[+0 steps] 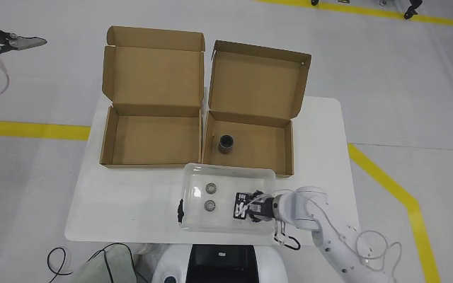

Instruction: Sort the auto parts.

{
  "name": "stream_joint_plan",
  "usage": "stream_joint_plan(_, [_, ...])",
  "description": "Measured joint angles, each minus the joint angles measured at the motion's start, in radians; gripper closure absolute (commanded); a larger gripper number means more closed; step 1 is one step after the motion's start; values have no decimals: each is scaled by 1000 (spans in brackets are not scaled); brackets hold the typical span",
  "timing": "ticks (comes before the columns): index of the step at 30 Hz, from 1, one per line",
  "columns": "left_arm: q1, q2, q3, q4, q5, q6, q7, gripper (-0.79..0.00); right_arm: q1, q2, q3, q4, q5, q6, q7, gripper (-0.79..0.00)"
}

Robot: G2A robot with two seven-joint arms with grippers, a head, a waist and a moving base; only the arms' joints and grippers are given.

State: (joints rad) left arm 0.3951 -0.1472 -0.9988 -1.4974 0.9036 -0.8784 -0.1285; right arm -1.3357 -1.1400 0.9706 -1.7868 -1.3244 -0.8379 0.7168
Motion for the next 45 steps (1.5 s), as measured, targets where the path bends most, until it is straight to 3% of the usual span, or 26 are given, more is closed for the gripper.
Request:
stream_joint_plan(8, [0, 0, 0, 0, 0, 0, 0, -785, -29, 12, 47, -45, -9, 22, -191, 0])
stream_joint_plan(24, [0, 0, 0, 0, 0, 0, 0, -785, 38, 1, 41, -6, -68, 49, -785, 0])
stream_joint_plan(31, [0, 0, 0, 0, 0, 0, 0, -785, 87, 2, 62, -13, -101, 47, -924, 0])
stream_joint_plan(45, [0, 0, 0, 0, 0, 0, 0, -785, 165, -8, 109, -29, 23, 65, -1095, 0])
